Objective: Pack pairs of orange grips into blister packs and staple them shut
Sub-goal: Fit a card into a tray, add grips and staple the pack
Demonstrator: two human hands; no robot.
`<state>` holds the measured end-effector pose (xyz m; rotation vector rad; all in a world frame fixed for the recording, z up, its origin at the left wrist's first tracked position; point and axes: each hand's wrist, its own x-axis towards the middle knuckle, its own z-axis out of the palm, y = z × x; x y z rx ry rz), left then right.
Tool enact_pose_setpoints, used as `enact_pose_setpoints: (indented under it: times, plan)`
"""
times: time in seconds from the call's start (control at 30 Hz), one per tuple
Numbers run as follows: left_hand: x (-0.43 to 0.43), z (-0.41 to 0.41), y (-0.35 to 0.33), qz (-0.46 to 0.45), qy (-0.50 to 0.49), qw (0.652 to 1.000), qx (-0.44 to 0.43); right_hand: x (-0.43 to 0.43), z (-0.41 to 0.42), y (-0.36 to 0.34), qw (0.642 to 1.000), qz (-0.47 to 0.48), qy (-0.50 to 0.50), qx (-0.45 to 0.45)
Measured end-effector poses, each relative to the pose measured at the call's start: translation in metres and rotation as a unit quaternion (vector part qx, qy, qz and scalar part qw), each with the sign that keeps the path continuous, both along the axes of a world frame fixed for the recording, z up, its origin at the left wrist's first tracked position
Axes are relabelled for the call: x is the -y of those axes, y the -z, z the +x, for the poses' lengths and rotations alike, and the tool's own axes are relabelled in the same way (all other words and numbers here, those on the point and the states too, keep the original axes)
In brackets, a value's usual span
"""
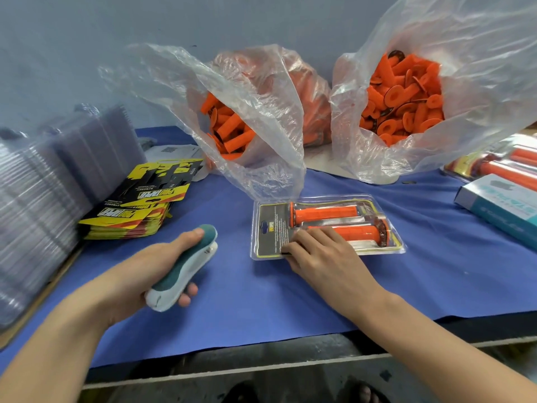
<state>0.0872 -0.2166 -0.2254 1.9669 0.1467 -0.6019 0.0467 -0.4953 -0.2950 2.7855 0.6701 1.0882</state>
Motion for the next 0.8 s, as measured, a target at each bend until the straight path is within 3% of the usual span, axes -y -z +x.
enact_pose_setpoints:
  times: [0.1, 0.2, 0.37, 0.43, 0.5, 0.57, 0.7, 0.8]
  plan:
    - [0.002, 0.015, 0.011, 0.128, -0.024, 0.985, 0.111, 0.0, -0.001, 0.0, 1.0, -0.014, 0.01, -0.003]
    - [0.006, 0.024, 0.021, 0.262, 0.016, 0.94, 0.218, -0.002, -0.006, -0.004, 1.0, -0.026, 0.006, 0.002]
    - [0.004, 0.034, 0.023, 0.348, 0.02, 0.909, 0.227, 0.005, -0.03, -0.013, 0.998, -0.023, -0.056, -0.029]
    - [0.002, 0.037, 0.021, 0.431, -0.014, 0.846, 0.313, 0.018, -0.046, -0.013, 0.995, -0.015, -0.087, -0.053]
    - [0.014, 0.035, 0.018, 0.351, -0.044, 0.813, 0.462, 0.038, -0.063, -0.012, 0.992, 0.006, -0.104, -0.068]
    - [0.04, 0.024, 0.015, 0.197, -0.03, 0.841, 0.504, 0.059, -0.078, -0.011, 0.992, 0.028, -0.099, -0.078]
    - [0.101, 0.011, 0.028, 0.018, 0.079, 0.958, 0.276, 0.096, -0.1, -0.012, 0.986, 0.089, -0.012, -0.139]
    - [0.136, 0.012, 0.034, -0.081, 0.094, 0.983, 0.138, 0.121, -0.103, -0.014, 0.946, 0.219, 0.02, -0.238]
